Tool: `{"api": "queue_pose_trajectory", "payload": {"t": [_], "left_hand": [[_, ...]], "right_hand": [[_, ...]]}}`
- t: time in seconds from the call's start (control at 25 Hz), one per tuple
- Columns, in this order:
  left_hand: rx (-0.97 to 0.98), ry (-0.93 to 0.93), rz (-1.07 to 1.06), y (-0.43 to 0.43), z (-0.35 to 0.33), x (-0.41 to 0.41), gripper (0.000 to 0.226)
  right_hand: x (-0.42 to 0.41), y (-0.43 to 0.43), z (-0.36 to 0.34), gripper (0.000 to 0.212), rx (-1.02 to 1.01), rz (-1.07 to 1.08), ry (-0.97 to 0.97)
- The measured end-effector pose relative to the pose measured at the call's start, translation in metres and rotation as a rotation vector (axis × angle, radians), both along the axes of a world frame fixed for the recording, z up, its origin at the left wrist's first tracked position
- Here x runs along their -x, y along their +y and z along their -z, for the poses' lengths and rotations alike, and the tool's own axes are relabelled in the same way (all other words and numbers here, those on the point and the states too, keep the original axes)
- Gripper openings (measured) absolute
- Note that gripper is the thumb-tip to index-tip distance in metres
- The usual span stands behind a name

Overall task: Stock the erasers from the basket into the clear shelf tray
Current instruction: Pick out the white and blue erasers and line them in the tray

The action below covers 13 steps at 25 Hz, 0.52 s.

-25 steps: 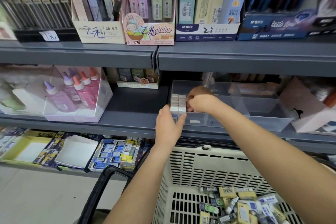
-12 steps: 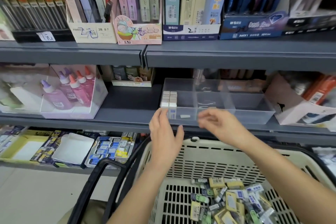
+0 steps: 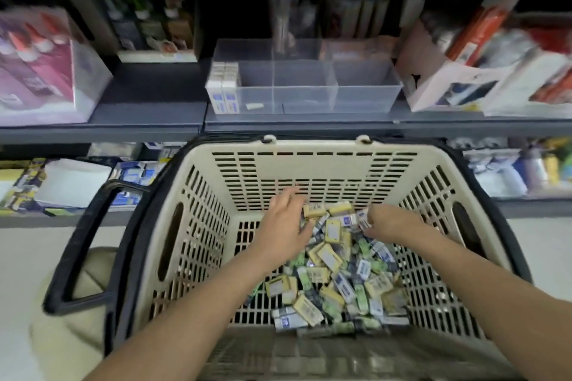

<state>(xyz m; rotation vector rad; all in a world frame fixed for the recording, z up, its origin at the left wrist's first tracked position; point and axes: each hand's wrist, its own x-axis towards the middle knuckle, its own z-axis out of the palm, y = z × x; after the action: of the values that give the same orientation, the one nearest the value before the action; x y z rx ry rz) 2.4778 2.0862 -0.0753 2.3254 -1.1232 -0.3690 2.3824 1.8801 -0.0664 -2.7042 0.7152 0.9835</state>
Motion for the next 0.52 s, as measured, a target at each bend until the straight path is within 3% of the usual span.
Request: {"api": "queue_pose_trajectory", "payload": {"t": [0.12,0.28,0.52], "left_hand": [[-0.165,0.160,0.037,0.008,0.018,0.002,0.049],[-0.274,0.269,0.034,0.007,0.025,-0.001,0.045],[-0.356,0.289,0.162,0.003,0.033,0.003,0.037]], "right_hand": [[0.003,0.012,0.020,0.030,0.008,-0.002,0.008],[0.010,0.022,0.032,0.024,0.030,0.077,-0.127],[-0.001,0.033,0.031,0.012,-0.508,0.398,-0.343]]}}
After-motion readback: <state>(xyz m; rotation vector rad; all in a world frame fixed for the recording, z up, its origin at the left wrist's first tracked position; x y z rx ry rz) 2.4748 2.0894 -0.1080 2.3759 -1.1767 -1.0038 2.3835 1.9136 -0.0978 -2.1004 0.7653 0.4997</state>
